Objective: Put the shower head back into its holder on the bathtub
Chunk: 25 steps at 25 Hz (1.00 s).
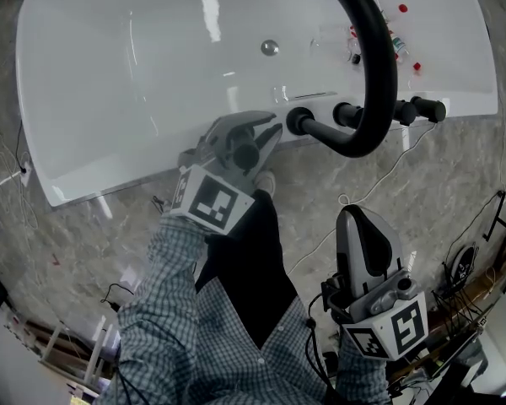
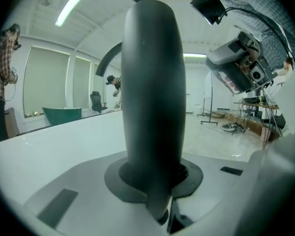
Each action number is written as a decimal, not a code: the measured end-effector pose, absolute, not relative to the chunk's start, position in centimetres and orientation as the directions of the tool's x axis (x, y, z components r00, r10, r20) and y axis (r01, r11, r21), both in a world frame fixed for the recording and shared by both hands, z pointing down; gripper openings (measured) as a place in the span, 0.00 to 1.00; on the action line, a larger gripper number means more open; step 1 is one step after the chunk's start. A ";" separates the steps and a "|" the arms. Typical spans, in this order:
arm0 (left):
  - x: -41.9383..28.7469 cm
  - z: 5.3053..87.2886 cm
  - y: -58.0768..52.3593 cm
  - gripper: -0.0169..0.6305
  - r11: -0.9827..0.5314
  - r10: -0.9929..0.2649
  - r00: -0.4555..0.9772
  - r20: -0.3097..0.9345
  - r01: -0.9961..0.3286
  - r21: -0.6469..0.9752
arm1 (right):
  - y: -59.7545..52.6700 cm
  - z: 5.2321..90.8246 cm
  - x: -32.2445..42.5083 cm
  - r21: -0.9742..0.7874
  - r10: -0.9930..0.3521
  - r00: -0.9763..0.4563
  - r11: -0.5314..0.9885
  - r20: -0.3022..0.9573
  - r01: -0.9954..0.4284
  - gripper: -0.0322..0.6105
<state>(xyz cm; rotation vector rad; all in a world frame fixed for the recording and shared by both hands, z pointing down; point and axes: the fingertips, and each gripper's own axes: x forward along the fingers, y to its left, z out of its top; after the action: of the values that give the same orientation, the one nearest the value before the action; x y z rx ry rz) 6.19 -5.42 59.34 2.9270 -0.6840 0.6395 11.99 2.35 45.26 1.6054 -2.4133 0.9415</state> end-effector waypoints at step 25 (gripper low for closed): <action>2.2 57.4 -3.2 0.22 -0.883 -0.420 0.823 0.383 -0.468 0.035 | 2.5 45.9 9.9 -0.427 -0.774 -0.486 0.310 0.406 -0.849 0.08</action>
<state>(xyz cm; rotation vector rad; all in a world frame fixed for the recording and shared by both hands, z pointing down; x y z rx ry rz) 2.23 -3.15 57.42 2.8769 -0.7039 0.5595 9.88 2.51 45.89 1.5203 -2.4392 0.9179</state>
